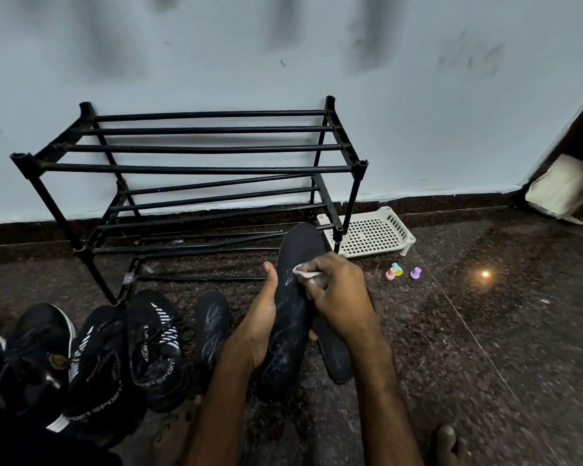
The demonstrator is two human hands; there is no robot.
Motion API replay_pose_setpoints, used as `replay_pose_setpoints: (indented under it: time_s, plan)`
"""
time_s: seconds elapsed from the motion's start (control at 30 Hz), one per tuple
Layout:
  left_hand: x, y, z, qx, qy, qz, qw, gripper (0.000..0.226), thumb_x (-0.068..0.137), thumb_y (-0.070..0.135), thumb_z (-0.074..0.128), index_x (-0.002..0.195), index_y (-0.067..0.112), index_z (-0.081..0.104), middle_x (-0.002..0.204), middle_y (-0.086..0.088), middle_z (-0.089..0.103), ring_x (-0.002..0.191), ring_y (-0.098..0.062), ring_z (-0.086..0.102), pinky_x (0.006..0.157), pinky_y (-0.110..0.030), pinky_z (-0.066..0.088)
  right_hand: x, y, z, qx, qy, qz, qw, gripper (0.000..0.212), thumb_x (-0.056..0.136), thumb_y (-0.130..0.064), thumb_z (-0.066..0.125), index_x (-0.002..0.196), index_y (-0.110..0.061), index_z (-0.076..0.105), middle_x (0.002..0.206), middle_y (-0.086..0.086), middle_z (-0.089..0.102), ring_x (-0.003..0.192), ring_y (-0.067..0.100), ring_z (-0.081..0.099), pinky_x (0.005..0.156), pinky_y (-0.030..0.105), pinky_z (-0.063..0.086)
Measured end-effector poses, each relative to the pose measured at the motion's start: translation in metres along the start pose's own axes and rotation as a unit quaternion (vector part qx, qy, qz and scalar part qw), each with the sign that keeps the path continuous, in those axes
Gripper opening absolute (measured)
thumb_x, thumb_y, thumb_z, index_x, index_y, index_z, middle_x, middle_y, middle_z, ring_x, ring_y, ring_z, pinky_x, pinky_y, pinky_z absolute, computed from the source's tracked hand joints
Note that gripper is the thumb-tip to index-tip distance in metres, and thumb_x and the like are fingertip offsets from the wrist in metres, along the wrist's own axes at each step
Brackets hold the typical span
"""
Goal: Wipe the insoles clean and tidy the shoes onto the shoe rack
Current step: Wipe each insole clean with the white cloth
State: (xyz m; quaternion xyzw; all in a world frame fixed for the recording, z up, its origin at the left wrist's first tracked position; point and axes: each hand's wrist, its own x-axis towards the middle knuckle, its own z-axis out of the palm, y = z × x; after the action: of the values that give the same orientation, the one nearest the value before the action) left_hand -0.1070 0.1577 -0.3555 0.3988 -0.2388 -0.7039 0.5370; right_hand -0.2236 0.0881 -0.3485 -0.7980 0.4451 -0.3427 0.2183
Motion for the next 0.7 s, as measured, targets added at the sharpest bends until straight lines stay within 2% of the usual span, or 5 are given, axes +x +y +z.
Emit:
replay_pose_setpoints:
  time_s: [0.27,0.4,0.53,0.6,0.7]
  plan:
    - [0.002,-0.003,0.003,-0.032,0.012,-0.008,0.999,0.082,0.094,0.068,0.016,0.125,0.007,0.062,0.096,-0.013,0.074,0.077,-0.025,0.072,0.061,-0.034,0.059,0.001,-0.010,-0.001,-0.011,0.047,0.070,0.996,0.015,0.085,-0.013,0.074,0.100,-0.013,0.074,0.100,-0.002,0.067,0.088,0.008,0.060,0.076,-0.001,0.036]
    - [0.004,-0.002,0.001,-0.037,0.053,0.005,0.998,0.077,0.096,0.066,0.017,0.119,0.010,0.067,0.109,-0.013,0.073,0.094,-0.024,0.072,0.078,-0.036,0.058,-0.001,-0.011,0.001,-0.012,-0.044,0.026,0.999,0.014,0.083,-0.017,0.075,0.096,-0.015,0.076,0.097,-0.002,0.070,0.087,0.009,0.064,0.085,0.022,0.052]
    - [0.005,-0.004,0.002,-0.037,0.050,0.001,0.998,0.078,0.096,0.066,0.017,0.110,0.014,0.075,0.103,-0.013,0.074,0.087,-0.025,0.072,0.075,-0.036,0.057,0.002,-0.008,-0.002,-0.054,0.058,0.082,0.994,0.020,0.087,-0.013,0.071,0.107,-0.013,0.072,0.105,-0.001,0.067,0.089,0.006,0.058,0.087,0.010,0.043]
    - [0.006,-0.005,0.003,-0.041,0.058,0.004,0.997,0.076,0.098,0.064,0.018,0.106,0.016,0.077,0.111,-0.013,0.073,0.098,-0.023,0.072,0.087,-0.035,0.056,0.003,-0.015,0.002,-0.020,0.032,0.051,0.998,0.017,0.086,-0.014,0.073,0.103,-0.012,0.074,0.102,-0.001,0.067,0.087,0.006,0.059,0.083,0.004,0.041]
    - [0.008,-0.004,0.000,-0.050,0.073,0.001,0.996,0.074,0.097,0.064,0.019,0.106,0.013,0.072,0.109,-0.015,0.073,0.098,-0.022,0.072,0.082,-0.035,0.056,0.000,-0.019,0.004,0.014,-0.054,0.010,0.998,0.013,0.084,-0.017,0.075,0.097,-0.015,0.077,0.096,-0.002,0.068,0.087,0.009,0.063,0.083,0.020,0.051]
